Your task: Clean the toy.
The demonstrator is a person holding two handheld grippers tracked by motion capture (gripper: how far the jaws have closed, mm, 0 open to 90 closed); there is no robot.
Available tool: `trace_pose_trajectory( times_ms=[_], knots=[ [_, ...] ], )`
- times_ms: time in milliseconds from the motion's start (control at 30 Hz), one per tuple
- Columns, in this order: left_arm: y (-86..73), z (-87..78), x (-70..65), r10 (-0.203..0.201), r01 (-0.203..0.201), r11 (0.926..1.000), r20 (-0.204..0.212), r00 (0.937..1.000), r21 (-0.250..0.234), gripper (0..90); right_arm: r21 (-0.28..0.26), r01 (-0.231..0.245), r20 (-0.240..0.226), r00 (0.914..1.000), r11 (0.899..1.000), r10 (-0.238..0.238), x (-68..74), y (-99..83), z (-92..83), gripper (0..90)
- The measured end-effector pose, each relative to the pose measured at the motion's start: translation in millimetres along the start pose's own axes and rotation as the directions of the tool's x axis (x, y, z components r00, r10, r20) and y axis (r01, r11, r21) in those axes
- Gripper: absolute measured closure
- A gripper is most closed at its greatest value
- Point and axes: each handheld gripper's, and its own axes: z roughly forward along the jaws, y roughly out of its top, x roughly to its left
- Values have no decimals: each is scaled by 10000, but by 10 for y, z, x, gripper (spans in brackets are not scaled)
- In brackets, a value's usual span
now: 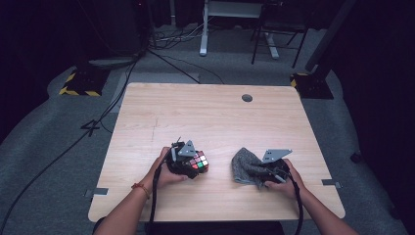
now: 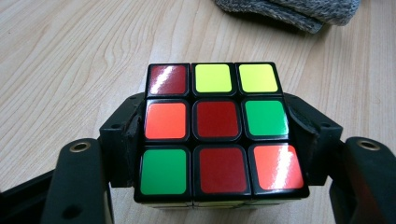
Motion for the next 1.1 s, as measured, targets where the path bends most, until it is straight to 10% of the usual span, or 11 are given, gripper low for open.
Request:
trace_pose_trajectory(
  times_ms=[600,1100],
  knots=[
    [52,-75,-66,590,-562,9971,-556,9967,506,262,-338,192,-71,9998,9992,-194,-19,113,-138,422],
    [99,-275,-171,892,-805,9940,-1208,9887,745,165,-261,770,755,9943,9967,-748,20,224,-337,304]
  ],
)
